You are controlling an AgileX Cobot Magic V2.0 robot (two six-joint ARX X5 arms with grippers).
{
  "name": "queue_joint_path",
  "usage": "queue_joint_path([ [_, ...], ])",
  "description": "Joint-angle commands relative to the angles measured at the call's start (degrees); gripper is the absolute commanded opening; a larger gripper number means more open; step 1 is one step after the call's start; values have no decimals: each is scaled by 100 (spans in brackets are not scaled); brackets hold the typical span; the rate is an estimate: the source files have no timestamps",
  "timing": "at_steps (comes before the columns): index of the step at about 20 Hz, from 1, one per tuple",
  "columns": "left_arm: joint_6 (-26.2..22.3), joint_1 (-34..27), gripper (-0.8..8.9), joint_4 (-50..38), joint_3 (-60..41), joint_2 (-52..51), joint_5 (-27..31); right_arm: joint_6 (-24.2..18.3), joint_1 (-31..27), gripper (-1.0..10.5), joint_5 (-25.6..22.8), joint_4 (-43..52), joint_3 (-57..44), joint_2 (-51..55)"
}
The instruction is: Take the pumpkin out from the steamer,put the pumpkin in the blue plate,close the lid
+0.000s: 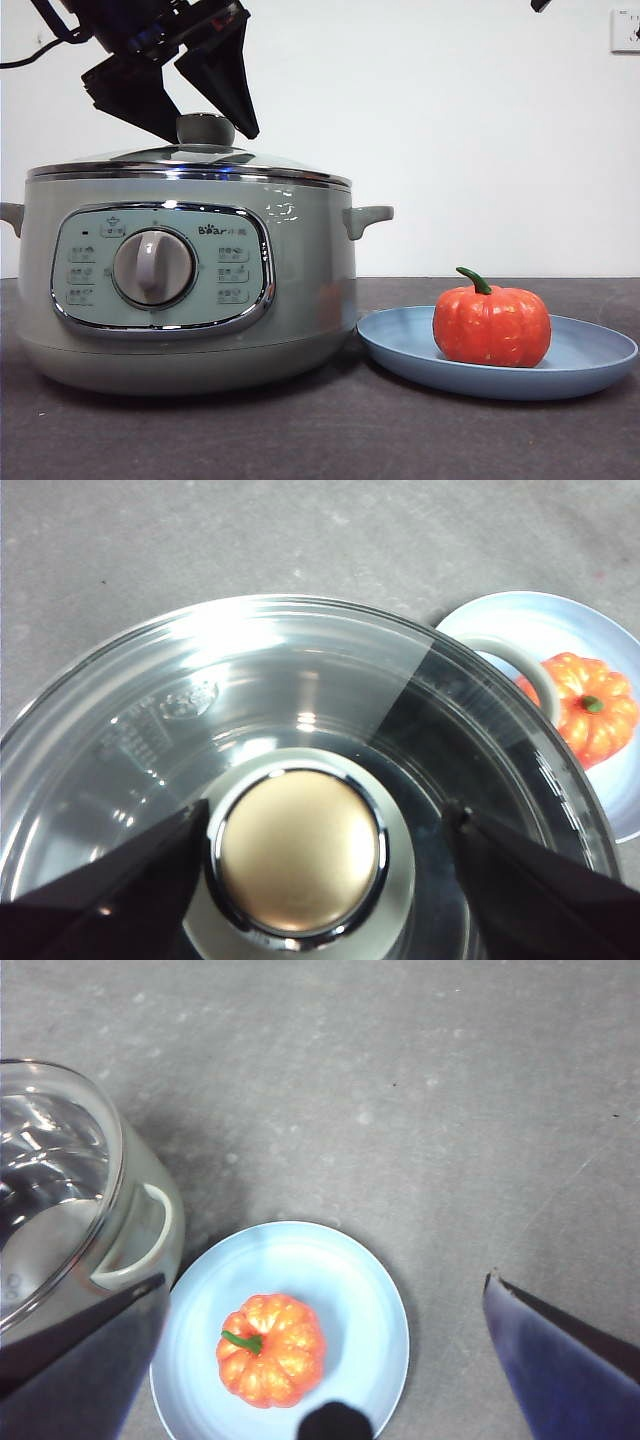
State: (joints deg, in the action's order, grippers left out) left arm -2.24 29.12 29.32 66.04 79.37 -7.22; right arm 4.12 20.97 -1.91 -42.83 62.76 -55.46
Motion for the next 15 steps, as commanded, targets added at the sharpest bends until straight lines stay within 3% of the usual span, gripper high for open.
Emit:
queue_joint_path([
  [1, 125, 17, 409, 72, -28, -247, -31, 26, 2, 551, 13, 26, -46, 4],
  [5, 225, 15, 393, 518, -28, -1010, -26, -203, 2, 373, 46, 31, -46, 26],
  [6, 221, 15, 312, 629, -28, -1228, -13, -256, 2, 307, 46, 31, -46, 42],
  [8, 195, 17, 12, 815, -28, -1659, 72, -271, 4, 138, 44, 55, -46, 92],
  [10, 153, 17, -8, 911, -31, -2015, 509, -321, 4, -18, 44, 125, -48, 203],
  [13, 48, 17, -8, 1014, -46, -2376, 1069, -354, 20, -17, 42, 479, -203, 603],
  [15, 48, 17, -8, 1075, -48, -2562, 1069, -304, 20, -17, 44, 925, -568, 1038],
])
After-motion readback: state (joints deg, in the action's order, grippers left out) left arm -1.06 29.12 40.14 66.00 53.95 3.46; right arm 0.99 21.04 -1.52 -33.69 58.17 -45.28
